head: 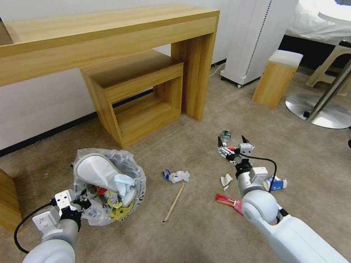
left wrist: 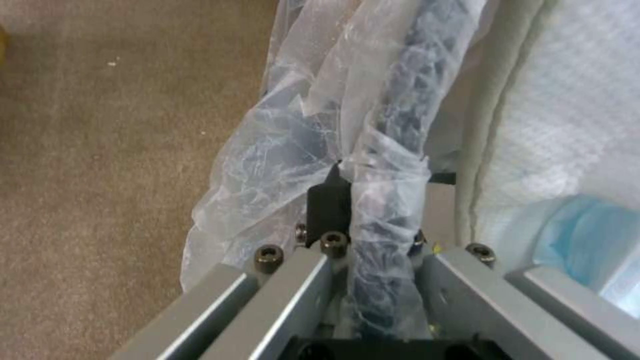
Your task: Pick up the trash bin and place the garbage on the floor into it.
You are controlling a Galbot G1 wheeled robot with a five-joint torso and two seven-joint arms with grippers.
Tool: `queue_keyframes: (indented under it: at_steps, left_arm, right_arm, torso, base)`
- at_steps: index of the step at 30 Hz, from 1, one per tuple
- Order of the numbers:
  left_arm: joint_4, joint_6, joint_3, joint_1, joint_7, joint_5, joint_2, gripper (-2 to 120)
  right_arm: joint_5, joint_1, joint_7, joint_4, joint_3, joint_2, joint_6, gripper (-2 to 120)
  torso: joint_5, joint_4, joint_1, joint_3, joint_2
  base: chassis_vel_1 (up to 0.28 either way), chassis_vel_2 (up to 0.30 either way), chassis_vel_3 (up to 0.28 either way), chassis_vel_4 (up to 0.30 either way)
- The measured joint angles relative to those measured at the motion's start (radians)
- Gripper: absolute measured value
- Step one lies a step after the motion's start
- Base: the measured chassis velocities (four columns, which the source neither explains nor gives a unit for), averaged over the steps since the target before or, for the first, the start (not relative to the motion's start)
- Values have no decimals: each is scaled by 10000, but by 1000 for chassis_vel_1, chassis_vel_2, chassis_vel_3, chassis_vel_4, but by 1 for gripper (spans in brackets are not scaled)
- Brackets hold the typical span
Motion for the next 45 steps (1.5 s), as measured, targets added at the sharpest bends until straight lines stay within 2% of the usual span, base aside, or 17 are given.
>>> queue_keyframes:
  at_steps: [18,24,45]
  left_arm:
    - [124,-23,67,-60,32,15,-31,0]
    - [145,-39,62,-39,58,53,-58,0]
    - [10,-58,22,65,39,41,-183,0]
  right_arm:
    - [25,82,-35,-156,-261,70,276,100]
    - [59,83,-222,-230,-276,72,677,100]
    - [-68,58,-507,-169,-389,59,901,100]
  torso:
    - [1,-1,0,0,0]
    - [1,-1,3,2,0]
    - [1,-1,-1,-1,0]
  base:
    - [-39,36,39,-36]
    - [-68,88,71,-73]
    - [0,5,4,-2]
